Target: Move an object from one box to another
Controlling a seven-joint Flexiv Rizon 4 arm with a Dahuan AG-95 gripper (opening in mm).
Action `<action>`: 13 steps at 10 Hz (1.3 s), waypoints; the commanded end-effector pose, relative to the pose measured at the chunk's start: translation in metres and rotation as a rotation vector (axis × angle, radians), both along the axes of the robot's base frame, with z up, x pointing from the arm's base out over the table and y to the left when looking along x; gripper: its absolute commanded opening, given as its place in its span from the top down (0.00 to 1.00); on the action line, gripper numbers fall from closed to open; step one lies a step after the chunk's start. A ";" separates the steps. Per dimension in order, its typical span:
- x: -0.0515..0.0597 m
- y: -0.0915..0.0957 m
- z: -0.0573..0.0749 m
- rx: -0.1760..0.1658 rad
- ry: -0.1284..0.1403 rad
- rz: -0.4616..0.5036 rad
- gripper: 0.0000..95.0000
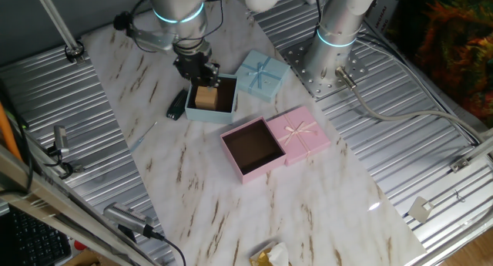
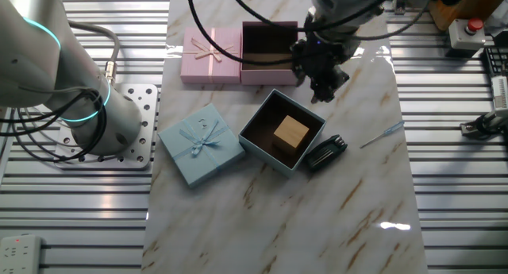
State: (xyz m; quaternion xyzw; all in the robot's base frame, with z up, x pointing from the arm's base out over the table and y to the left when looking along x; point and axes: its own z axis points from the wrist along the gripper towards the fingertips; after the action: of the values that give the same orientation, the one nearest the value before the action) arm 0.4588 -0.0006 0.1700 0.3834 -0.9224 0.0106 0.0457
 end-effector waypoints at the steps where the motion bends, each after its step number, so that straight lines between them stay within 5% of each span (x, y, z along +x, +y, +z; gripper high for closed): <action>1: -0.024 -0.005 -0.013 -0.016 0.006 0.202 0.40; 3: -0.033 -0.006 -0.019 -0.015 0.009 0.258 0.40; 4: -0.036 -0.006 -0.021 -0.012 0.011 0.275 0.20; 13: -0.029 -0.022 -0.049 0.026 -0.006 0.145 0.20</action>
State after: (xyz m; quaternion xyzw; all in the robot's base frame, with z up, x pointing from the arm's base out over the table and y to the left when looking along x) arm 0.4279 -0.0213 0.1239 0.4616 -0.8863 0.0028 0.0383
